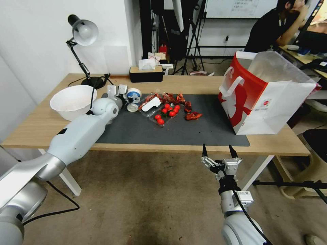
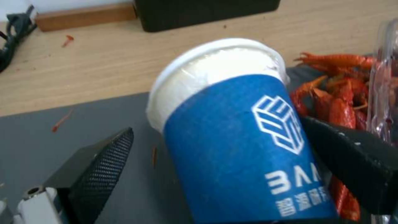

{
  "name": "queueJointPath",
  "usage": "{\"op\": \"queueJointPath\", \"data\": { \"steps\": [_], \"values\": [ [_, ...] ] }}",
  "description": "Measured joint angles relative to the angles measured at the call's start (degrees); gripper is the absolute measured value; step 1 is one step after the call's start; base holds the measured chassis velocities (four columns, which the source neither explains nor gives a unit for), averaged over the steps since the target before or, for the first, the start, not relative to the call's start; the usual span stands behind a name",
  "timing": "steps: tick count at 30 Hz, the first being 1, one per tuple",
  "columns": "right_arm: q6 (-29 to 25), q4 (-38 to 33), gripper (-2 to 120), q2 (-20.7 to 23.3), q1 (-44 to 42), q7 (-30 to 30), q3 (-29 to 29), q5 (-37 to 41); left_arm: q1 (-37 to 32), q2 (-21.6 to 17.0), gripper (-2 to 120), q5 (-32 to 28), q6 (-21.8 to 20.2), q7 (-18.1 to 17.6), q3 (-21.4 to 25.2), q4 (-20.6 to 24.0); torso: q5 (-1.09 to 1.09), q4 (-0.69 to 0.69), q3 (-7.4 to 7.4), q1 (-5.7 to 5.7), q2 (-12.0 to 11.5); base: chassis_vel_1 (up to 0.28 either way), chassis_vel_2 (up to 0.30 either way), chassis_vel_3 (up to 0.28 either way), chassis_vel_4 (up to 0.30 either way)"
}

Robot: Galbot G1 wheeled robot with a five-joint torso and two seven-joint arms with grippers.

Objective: Pick up the trash from the table and place it into the takeout bag.

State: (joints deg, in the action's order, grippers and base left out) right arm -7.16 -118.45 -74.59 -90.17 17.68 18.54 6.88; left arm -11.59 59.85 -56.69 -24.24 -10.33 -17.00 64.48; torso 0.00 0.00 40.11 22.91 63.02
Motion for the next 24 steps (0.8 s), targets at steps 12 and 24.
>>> {"op": "queueJointPath", "data": {
  "steps": [12,24],
  "values": [
    [-0.15,0.0,100,0.03,-0.18,-0.01,0.11,0.0,1.7,1.12,71,-0.17,-3.36,-0.41,-0.74,-0.97,0.01,-0.01,0.0,0.0,0.0,0.0,0.0,0.0,0.0],
    [-0.48,0.25,100,-0.12,-0.19,-0.03,0.19,-0.03,3.06,1.92,31,0.23,-2.63,-0.34,-1.98,-2.99,-0.01,-0.01,0.0,0.0,0.01,0.0,0.0,0.0,0.0]
  ]
}}
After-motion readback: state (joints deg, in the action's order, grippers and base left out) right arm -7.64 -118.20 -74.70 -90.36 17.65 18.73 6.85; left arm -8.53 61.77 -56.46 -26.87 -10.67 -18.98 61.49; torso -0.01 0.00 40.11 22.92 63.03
